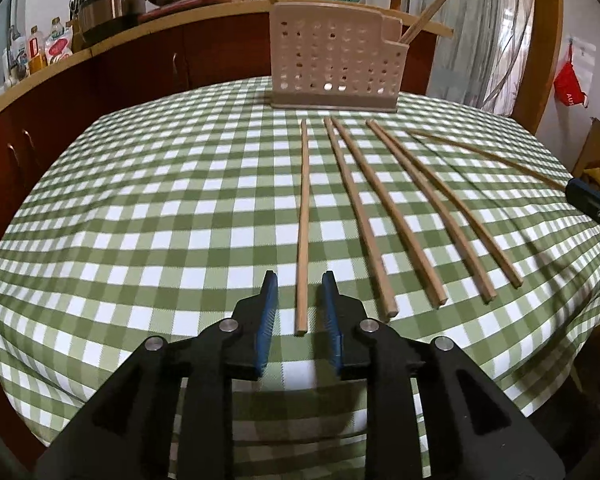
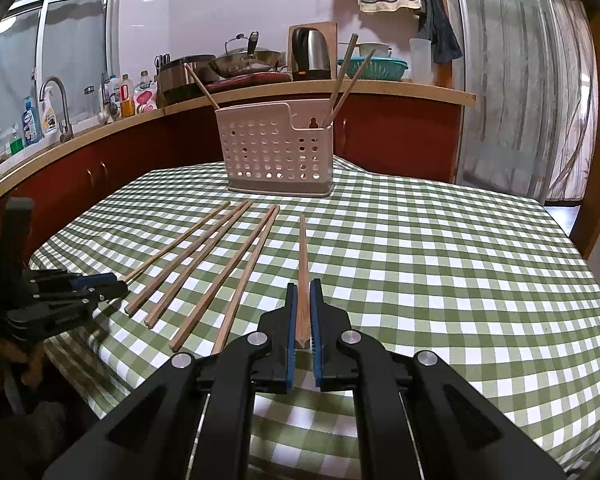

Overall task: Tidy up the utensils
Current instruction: 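Lift both held chopsticks and carry them above the beige basket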

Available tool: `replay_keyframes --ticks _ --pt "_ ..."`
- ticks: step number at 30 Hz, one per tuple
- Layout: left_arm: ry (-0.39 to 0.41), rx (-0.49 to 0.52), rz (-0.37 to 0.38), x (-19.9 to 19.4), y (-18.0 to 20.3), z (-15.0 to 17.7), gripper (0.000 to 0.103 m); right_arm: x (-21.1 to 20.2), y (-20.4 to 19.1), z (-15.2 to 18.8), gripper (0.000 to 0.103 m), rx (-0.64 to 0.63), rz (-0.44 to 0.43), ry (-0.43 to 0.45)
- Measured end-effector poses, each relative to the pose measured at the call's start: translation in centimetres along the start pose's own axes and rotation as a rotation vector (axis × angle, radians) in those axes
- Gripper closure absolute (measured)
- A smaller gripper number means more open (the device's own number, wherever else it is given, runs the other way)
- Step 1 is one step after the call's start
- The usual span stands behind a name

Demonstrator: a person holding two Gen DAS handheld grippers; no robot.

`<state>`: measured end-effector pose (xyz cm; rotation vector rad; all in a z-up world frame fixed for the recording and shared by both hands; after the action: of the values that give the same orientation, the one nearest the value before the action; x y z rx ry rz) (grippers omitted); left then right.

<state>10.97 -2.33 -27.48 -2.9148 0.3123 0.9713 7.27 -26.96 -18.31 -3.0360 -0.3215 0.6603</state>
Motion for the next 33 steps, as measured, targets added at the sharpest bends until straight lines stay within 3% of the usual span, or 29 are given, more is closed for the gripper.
replay_keyframes --ticks 2,4,9,17,33 --pt "0.010 0.010 -0.003 -0.1 -0.1 0.0 0.082 0.0 0.0 0.0 0.096 0.000 0.000 0.000" --pt "0.011 0.012 -0.002 -0.1 -0.1 0.0 0.097 0.0 0.0 0.0 0.096 0.000 0.000 0.000" --pt "0.028 0.008 -0.009 -0.6 -0.3 -0.3 0.097 0.0 0.0 -0.1 0.096 -0.001 -0.001 0.005" --pt "0.116 0.034 -0.032 -2.9 -0.4 -2.9 0.097 -0.4 0.0 -0.5 0.096 -0.001 0.001 0.020" --pt "0.285 0.008 -0.050 -8.7 -1.3 -8.7 0.097 -2.5 -0.3 -5.2 0.096 -0.012 -0.002 0.126"
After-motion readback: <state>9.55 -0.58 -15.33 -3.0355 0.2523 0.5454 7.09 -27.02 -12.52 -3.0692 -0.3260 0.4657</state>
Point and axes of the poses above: each gripper's, at about its wrist camera, not at the fingertips, and x roughly the way its jaws point, y to its right, z to its underside, the point moved 9 cm from there along x, roughly the way its jaws point, and after that the axes turned 9 degrees about y, right-handed, at the moved point
